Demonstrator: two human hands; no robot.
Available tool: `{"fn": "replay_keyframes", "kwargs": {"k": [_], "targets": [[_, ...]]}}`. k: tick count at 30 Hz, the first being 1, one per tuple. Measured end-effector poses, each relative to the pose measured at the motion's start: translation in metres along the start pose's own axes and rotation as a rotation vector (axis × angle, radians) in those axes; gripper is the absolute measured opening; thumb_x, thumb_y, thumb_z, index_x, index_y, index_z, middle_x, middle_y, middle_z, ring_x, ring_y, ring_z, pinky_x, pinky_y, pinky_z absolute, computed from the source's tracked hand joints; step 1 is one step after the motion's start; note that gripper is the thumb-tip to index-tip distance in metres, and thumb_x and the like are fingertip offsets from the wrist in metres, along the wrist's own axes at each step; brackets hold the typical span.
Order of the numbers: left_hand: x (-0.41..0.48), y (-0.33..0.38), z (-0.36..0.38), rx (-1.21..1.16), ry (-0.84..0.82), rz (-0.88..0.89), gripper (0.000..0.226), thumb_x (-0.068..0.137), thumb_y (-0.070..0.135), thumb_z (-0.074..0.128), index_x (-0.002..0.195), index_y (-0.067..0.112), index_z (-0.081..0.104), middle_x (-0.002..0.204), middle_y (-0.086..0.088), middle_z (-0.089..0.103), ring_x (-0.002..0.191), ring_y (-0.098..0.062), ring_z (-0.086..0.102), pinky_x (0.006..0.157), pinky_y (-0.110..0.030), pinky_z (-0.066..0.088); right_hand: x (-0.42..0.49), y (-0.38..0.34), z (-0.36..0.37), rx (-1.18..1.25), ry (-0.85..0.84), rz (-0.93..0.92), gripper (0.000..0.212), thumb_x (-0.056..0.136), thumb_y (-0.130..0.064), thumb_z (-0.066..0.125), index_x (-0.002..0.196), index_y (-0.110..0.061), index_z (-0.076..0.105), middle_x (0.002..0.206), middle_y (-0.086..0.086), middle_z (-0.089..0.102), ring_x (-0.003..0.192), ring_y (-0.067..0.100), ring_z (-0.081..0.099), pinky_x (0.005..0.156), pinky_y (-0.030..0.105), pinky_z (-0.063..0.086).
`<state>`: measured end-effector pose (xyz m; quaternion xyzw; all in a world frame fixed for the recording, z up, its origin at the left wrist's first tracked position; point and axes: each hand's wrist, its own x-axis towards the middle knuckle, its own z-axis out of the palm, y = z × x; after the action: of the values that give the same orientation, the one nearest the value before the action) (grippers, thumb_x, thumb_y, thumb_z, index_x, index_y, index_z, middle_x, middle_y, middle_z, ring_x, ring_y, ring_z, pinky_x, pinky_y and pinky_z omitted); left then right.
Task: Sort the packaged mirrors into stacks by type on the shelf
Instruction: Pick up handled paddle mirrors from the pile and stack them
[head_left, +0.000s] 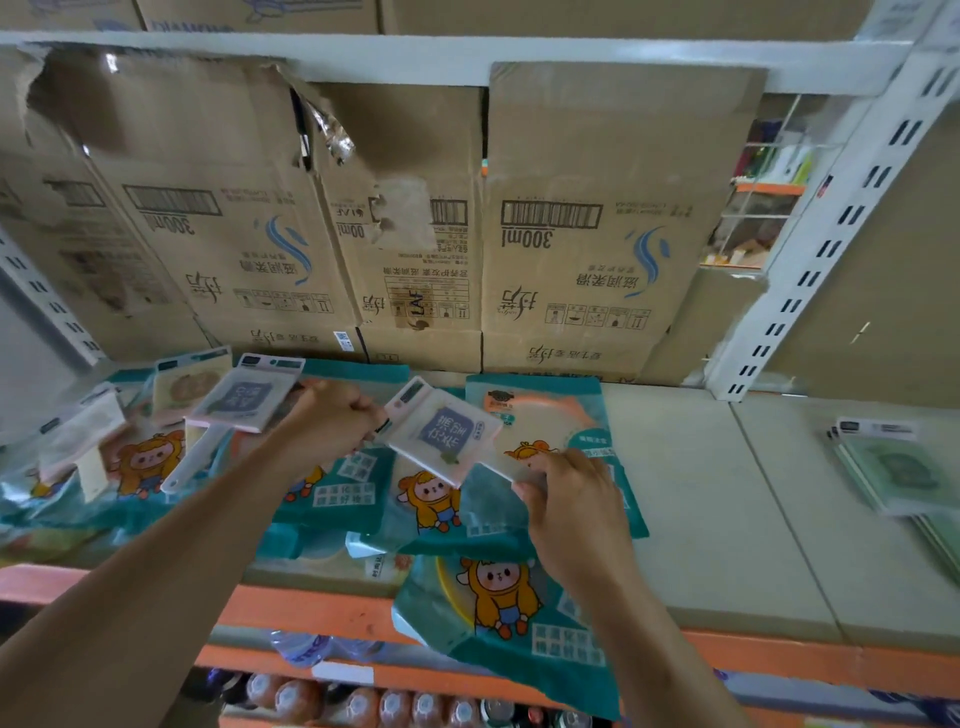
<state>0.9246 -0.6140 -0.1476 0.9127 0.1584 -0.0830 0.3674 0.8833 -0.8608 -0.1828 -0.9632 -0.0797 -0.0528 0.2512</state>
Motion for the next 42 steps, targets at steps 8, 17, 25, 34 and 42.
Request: {"fn": "replay_keyframes", "kwargs": {"k": [8, 17, 25, 34, 42], "targets": [[0.016, 0.054, 0.042, 0.008, -0.009, 0.080, 0.016, 0.095, 0.017, 0.053, 0.083, 0.013, 0.062, 0.077, -0.006, 0.064, 0.065, -0.014, 0.057, 0.056, -0.024, 0.044, -0.007, 0.042, -0.029, -0.042, 0.055, 0.079, 0.023, 0.092, -0.036, 0.051, 0.102, -0.018, 0.062, 0.104, 0.001, 0.058, 0.099, 0.023, 0.049, 0.080, 0.036, 0.040], [0.027, 0.111, 0.098, 0.080, -0.078, 0.198, 0.013, 0.093, 0.021, 0.056, 0.086, 0.014, 0.064, 0.074, -0.003, 0.067, 0.068, -0.014, 0.061, 0.064, -0.029, 0.052, -0.027, 0.096, -0.057, -0.088, 0.129, 0.192, 0.022, 0.093, -0.031, 0.049, 0.100, -0.016, 0.063, 0.101, 0.004, 0.059, 0.099, 0.027, 0.051, 0.081, 0.038, 0.042], [0.034, 0.158, 0.151, 0.083, -0.168, 0.275, 0.015, 0.094, 0.017, 0.055, 0.084, 0.012, 0.065, 0.074, -0.004, 0.066, 0.067, -0.015, 0.060, 0.065, -0.031, 0.052, -0.045, 0.141, -0.074, -0.113, 0.195, 0.322, 0.023, 0.090, -0.036, 0.056, 0.099, -0.016, 0.065, 0.101, 0.005, 0.060, 0.102, 0.029, 0.051, 0.083, 0.039, 0.042], [0.040, 0.210, 0.208, 0.105, -0.214, 0.350, 0.014, 0.093, 0.022, 0.058, 0.087, 0.012, 0.065, 0.080, -0.004, 0.067, 0.070, -0.014, 0.059, 0.063, -0.027, 0.047, -0.060, 0.187, -0.094, -0.110, 0.236, 0.401, 0.025, 0.091, -0.041, 0.053, 0.097, -0.018, 0.064, 0.095, 0.000, 0.060, 0.094, 0.025, 0.051, 0.079, 0.036, 0.041], [0.051, 0.268, 0.270, 0.095, -0.277, 0.478, 0.023, 0.088, 0.021, 0.062, 0.066, 0.015, 0.060, 0.064, -0.001, 0.064, 0.062, -0.019, 0.056, 0.074, -0.038, 0.054, -0.069, 0.235, -0.117, -0.112, 0.306, 0.488, 0.020, 0.090, -0.035, 0.055, 0.088, -0.017, 0.064, 0.090, 0.000, 0.061, 0.090, 0.024, 0.051, 0.079, 0.034, 0.041]]}}
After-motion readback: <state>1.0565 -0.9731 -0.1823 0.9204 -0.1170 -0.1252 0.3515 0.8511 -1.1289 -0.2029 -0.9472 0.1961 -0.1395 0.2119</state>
